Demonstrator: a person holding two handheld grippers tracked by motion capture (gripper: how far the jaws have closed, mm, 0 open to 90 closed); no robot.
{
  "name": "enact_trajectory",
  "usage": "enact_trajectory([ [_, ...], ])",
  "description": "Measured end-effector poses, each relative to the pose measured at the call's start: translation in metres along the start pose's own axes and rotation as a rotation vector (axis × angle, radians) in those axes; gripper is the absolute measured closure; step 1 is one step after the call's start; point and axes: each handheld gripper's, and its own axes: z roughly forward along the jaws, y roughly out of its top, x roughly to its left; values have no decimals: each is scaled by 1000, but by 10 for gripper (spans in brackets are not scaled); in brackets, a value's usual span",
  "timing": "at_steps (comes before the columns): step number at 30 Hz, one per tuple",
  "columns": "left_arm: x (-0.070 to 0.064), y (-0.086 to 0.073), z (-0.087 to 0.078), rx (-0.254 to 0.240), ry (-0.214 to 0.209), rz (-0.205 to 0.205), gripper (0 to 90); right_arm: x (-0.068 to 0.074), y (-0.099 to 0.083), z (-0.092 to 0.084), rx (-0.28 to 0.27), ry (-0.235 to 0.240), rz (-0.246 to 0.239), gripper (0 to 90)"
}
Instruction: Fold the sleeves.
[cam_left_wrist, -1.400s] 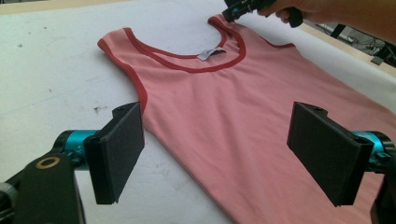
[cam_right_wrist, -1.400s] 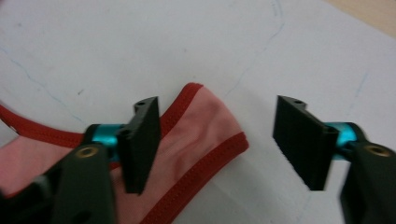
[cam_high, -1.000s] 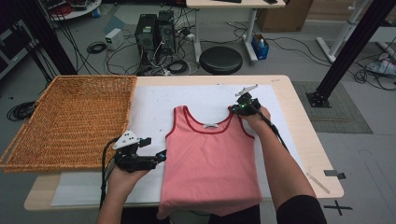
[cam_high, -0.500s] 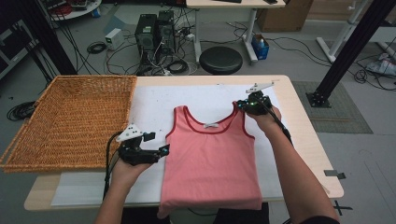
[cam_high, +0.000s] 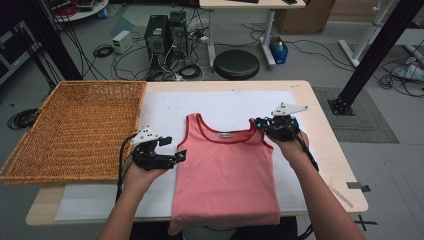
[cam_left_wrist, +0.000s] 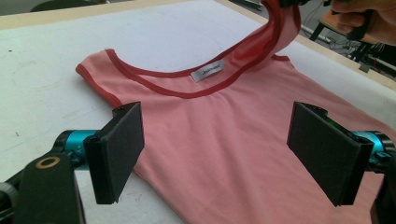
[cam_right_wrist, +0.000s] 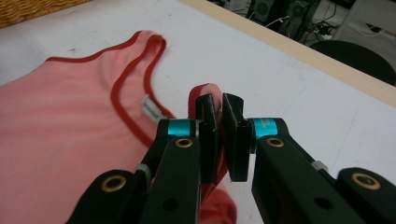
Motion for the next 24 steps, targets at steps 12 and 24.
enact_trajectory([
  [12,-2,-5,-3,4,6,-6,189,44,-33,-29,-42,45,-31,856],
  [24,3,-1,10,11,39,-15,189,66,-68,-61,-48,71,-27,649],
])
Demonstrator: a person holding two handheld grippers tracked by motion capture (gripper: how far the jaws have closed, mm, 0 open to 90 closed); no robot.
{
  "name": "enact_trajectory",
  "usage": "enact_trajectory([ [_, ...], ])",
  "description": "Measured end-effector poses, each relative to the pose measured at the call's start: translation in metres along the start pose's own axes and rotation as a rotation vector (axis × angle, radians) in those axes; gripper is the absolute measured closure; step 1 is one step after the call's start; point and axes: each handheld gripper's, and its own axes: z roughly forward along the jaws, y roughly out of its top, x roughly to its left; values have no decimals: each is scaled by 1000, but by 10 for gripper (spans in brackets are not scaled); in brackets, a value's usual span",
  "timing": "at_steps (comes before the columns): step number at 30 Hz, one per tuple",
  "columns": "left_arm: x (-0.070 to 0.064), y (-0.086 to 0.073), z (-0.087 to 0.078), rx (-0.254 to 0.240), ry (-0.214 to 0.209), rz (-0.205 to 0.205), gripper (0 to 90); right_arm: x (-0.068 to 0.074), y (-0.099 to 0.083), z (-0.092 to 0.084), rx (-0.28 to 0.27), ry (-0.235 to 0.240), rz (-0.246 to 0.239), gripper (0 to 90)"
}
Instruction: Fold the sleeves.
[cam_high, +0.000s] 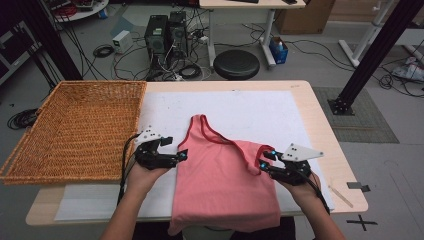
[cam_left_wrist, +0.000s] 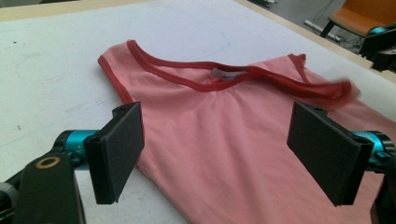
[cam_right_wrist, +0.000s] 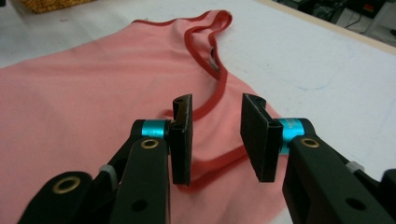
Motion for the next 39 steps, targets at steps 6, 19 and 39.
enact_trajectory([
  [6,7,10,17,2,16,-5,189,-9,-1,-16,-11,-41,14,574],
  [19,44,29,72,55,58,-29,192,-27,-2,-24,11,-89,56,309],
  [39,88,45,163,215,96,29,309,-45,7,-18,70,-146,91,277],
])
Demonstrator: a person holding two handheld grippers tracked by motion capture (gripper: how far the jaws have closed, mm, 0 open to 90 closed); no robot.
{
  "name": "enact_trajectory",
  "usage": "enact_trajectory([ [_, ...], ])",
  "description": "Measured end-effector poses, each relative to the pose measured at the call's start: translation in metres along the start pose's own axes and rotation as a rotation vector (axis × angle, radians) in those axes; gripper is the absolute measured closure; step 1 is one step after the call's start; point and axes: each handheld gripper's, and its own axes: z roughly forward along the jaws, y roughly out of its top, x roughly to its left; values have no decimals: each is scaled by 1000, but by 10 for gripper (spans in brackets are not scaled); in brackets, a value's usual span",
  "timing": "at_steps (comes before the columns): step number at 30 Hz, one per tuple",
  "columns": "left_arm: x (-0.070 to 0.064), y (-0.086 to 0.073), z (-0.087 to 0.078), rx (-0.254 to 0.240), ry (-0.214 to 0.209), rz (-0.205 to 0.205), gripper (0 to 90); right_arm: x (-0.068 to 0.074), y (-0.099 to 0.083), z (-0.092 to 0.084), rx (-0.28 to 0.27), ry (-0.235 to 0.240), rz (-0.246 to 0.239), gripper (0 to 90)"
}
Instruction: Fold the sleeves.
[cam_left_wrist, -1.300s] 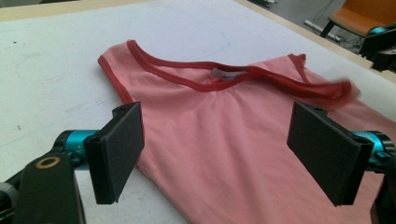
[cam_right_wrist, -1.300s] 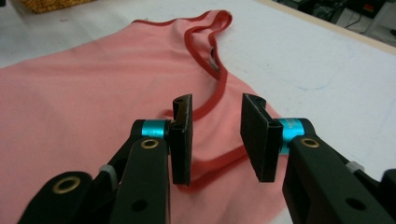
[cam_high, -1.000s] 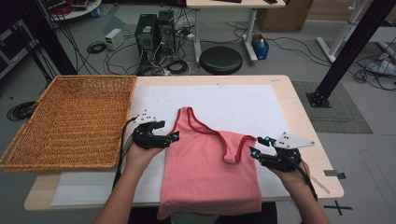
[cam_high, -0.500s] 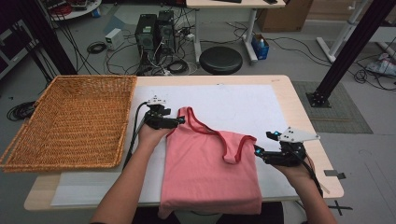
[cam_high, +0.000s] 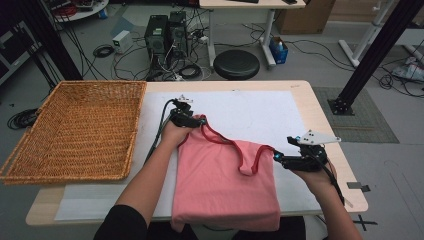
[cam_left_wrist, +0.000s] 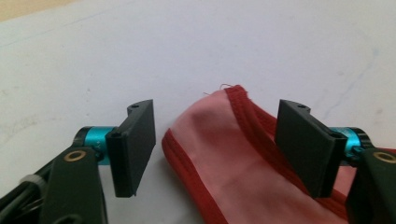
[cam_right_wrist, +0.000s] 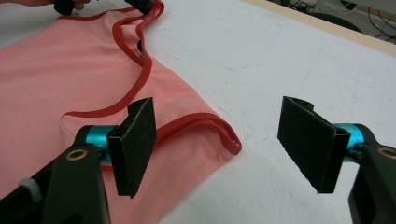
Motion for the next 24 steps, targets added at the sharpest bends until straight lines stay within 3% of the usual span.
enact_trajectory([
  [3,0,-1,4,23,3,9,392,-1,-1,-2,-2,-5,5,277],
  [5,-3,-1,4,35,53,70,466,-3,-2,-4,-3,-8,9,277],
  [6,-3,-1,3,37,51,79,531,-3,-2,-5,-4,-12,12,278],
  [8,-2,0,0,44,39,77,708,-4,-3,-7,-3,-16,17,278],
  [11,-3,1,-4,40,36,74,792,-4,-4,-8,-5,-16,21,281],
  [15,-5,5,-15,-29,10,39,812,-5,-6,-7,-9,-16,22,281],
  [24,-19,13,-46,-111,-8,48,813,-6,-3,-4,-30,1,18,285],
])
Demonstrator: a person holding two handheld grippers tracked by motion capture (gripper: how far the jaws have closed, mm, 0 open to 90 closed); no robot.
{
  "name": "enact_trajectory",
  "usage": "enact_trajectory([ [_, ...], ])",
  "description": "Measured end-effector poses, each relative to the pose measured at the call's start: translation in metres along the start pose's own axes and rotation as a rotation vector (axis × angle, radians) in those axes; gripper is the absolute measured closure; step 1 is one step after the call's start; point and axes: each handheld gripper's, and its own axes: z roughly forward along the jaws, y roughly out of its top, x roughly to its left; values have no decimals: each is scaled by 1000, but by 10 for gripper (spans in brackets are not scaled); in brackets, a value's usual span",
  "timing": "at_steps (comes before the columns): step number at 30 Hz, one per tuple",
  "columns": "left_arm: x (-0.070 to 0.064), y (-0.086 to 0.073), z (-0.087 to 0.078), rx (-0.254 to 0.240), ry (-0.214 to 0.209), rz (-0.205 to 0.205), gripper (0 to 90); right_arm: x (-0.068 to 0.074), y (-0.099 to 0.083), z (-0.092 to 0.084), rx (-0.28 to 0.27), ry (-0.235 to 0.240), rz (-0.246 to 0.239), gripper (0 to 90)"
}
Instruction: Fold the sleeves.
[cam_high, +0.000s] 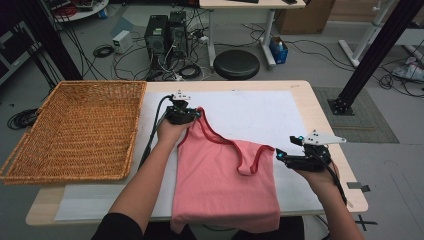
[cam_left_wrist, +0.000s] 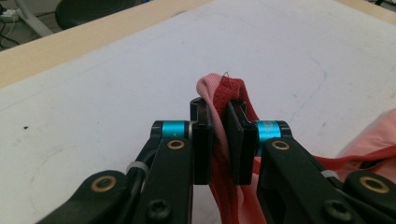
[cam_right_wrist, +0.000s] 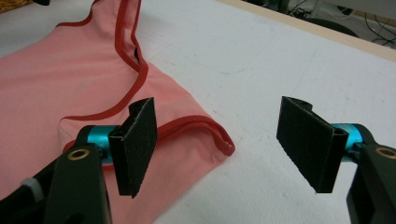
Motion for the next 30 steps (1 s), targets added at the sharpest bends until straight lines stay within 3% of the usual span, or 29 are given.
enact_trajectory([
  [10,-31,-10,-40,-90,11,11,812,0,8,5,-18,32,-35,288],
  [11,-41,-15,-51,-118,11,16,812,-1,8,7,-16,38,-39,288],
  [14,-58,-24,-64,-127,18,51,812,-2,8,9,-19,46,-40,288],
  [25,-108,-73,-99,-166,6,53,806,-5,10,18,-43,69,-34,288],
  [27,-114,-82,-104,-181,9,56,772,-5,10,20,-41,71,-33,288],
  [29,-115,-86,-107,-177,17,56,661,-5,10,22,-41,72,-37,288],
  [30,-115,-91,-112,-179,36,56,655,-5,11,22,-39,70,-37,288],
])
